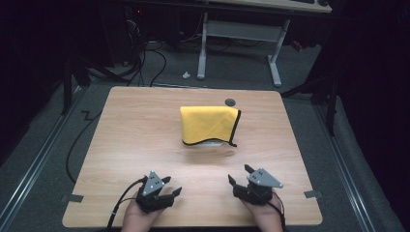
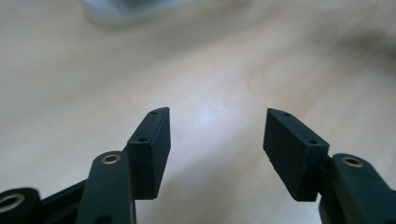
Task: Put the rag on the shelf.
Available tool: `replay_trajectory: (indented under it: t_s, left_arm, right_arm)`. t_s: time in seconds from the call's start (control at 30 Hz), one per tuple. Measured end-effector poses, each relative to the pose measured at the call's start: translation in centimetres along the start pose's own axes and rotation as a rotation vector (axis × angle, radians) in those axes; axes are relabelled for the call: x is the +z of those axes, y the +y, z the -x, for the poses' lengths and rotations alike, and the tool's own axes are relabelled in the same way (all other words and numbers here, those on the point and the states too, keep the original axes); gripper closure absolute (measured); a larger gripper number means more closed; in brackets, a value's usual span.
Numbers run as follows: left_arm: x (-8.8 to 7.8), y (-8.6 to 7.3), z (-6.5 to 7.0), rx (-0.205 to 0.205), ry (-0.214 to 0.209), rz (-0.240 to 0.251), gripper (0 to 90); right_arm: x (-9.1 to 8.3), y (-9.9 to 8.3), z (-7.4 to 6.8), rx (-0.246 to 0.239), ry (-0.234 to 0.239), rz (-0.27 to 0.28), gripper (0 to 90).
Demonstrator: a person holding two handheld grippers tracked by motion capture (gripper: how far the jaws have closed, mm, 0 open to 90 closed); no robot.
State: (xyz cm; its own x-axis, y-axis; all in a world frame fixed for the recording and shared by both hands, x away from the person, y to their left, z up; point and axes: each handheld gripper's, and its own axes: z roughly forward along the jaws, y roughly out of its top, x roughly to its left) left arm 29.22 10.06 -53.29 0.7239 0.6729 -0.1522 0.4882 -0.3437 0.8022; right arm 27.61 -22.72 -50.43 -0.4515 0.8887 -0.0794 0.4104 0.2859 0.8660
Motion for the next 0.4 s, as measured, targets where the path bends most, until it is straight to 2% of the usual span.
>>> replay_trajectory:
  t_s: [0.03,0.1,0.13,0.17,0.23,0.4]
  left_arm:
    - [0.1,0.0,0.4,-0.003,-0.017,0.007,42.0]
    - [0.0,0.3,1.0,0.015,-0.027,0.037,40.8]
    - [-0.1,0.5,1.1,0.03,-0.023,0.039,40.8]
    - [0.0,0.6,1.2,0.043,-0.011,0.045,40.7]
    - [-0.1,0.7,1.0,0.046,-0.003,0.048,40.5]
    - [-0.8,0.7,0.4,0.032,0.012,0.069,40.7]
  right_arm:
    - [0.2,-1.0,-0.5,-0.008,0.002,-0.014,34.3]
    - [0.7,-1.4,-1.0,-0.044,0.04,-0.063,31.5]
    - [0.7,-1.3,-1.1,-0.071,0.027,-0.054,32.8]
    - [0.8,-1.3,-1.0,-0.078,0.022,-0.048,32.9]
    - [0.9,-1.2,-0.5,-0.041,0.032,-0.048,32.4]
    - [0.7,-1.4,-0.1,-0.027,0.021,-0.036,32.5]
